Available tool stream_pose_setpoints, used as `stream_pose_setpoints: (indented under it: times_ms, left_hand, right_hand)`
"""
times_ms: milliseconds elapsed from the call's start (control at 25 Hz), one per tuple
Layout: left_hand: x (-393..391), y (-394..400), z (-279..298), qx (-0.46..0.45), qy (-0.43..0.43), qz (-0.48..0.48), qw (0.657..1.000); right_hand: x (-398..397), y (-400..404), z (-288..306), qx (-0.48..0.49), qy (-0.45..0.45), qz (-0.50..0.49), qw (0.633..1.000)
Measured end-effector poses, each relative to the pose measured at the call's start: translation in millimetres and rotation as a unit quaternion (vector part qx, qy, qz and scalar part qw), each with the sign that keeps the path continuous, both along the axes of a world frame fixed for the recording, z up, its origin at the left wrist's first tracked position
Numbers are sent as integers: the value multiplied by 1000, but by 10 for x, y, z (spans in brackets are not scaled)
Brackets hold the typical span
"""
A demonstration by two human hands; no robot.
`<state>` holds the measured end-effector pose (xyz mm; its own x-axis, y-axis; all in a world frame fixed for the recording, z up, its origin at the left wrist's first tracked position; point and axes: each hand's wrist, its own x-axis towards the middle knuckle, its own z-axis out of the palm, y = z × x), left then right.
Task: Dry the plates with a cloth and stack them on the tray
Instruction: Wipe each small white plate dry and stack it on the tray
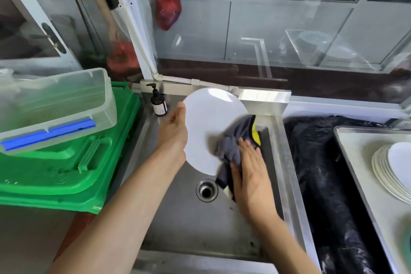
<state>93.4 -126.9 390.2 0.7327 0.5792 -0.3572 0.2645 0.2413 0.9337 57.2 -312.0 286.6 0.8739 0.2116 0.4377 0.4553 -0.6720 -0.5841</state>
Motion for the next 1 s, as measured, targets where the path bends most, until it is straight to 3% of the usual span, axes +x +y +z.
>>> stream_pose_setpoints:
  times_ms: [240, 440, 520, 600, 640, 720, 880, 920, 1000]
  left_hand:
    - [65, -25, -146, 33, 53, 29, 998]
    - [114, 19, -145, -110, 37, 28, 993]
    - [120, 43, -87, -155, 35, 10, 987]
    - [103, 123, -14, -188, 24, -40, 981]
    - [82, 154, -16, -174, 18, -68, 982]
    - [57, 193, -78, -89, 2, -110, 990]
    - [13, 308, -399, 190, 12, -144, 971]
    - [-8, 333, -499, 211, 25, -142, 967]
    - [-36, 349, -629, 158, 59, -135, 976]
  right_hand:
    - [-186, 296, 43, -15, -80, 97, 992]
    - [21, 195, 201, -21, -161, 71, 984]
    - [3, 184, 275, 18, -117, 40, 992]
    - [-7, 214, 358, 133, 53, -8, 990]
    - [-11, 218, 397, 215, 135, -19, 967]
    - [18, 157, 440, 345, 172, -30, 922]
    - [78, -23, 500, 474, 246, -16, 845]
    - [74, -69, 512, 506, 275, -13, 818]
    - [56, -134, 512, 554, 320, -16, 768]
